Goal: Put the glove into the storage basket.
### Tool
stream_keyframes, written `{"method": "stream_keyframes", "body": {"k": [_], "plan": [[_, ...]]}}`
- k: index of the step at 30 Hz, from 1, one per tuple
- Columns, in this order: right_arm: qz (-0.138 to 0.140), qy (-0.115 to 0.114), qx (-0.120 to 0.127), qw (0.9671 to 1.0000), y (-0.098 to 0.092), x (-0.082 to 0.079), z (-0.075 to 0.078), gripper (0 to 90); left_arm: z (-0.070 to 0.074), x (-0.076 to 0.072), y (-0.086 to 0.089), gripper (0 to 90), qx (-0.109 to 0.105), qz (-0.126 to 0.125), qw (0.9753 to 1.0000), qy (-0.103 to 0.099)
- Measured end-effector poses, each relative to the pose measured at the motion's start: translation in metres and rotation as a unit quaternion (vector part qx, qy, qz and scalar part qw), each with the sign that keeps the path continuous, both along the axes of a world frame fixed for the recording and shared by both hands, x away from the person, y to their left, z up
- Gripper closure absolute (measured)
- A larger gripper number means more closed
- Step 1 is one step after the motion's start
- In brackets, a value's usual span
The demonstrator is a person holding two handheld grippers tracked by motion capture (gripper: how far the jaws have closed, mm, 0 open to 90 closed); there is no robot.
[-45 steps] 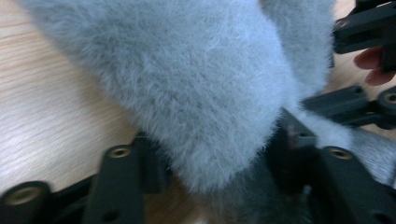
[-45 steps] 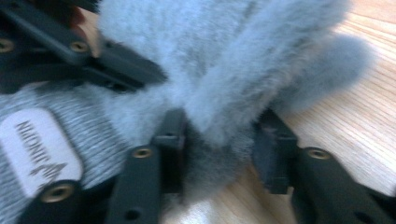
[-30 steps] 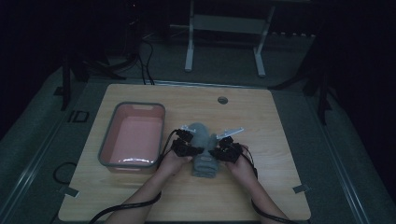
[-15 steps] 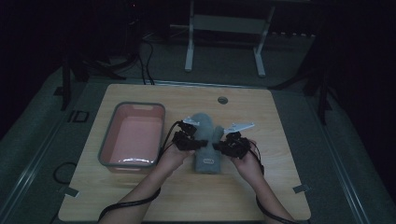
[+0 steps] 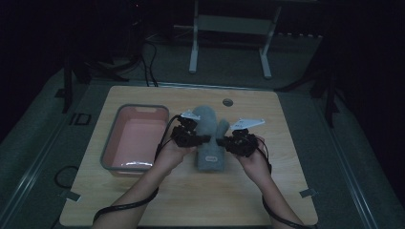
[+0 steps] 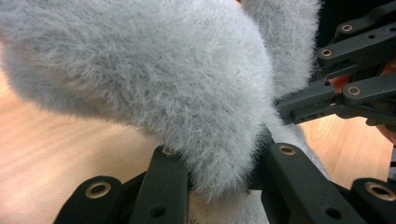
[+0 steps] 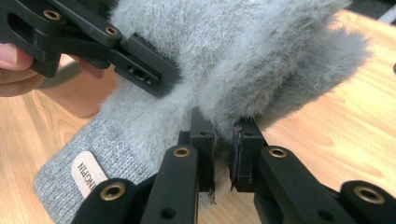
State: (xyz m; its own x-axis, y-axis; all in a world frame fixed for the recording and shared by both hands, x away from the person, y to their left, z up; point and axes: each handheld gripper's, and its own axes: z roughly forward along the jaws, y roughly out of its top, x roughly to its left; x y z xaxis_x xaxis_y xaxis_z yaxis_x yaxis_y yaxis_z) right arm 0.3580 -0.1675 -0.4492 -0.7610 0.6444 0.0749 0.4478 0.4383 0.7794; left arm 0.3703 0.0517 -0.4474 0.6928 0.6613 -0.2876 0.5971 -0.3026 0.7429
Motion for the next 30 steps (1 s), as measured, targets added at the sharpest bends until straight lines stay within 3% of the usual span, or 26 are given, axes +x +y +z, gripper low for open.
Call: {"method": "stream_keyframes", "body": {"k": [13, 21, 27, 30], "plan": [[0.013, -0.022, 0.006, 0.9996, 0.019, 0.001, 0.028, 82.1, 0.029, -0.001, 0.022, 77.1, 0.004, 0.005, 0.9998, -0.017], [0.025, -0.028, 0.008, 0.9993, 0.038, 0.003, 0.036, 82.1, 0.038, -0.005, 0.04, 77.1, 0.014, 0.014, 0.9995, -0.026], [0.038, -0.028, 0.009, 0.9989, 0.057, 0.004, 0.039, 82.2, 0.042, -0.009, 0.062, 77.1, 0.021, 0.028, 0.999, -0.029], [0.048, -0.026, 0.008, 0.9985, 0.077, 0.007, 0.041, 82.2, 0.044, -0.01, 0.079, 77.1, 0.024, 0.037, 0.9986, -0.027]]}}
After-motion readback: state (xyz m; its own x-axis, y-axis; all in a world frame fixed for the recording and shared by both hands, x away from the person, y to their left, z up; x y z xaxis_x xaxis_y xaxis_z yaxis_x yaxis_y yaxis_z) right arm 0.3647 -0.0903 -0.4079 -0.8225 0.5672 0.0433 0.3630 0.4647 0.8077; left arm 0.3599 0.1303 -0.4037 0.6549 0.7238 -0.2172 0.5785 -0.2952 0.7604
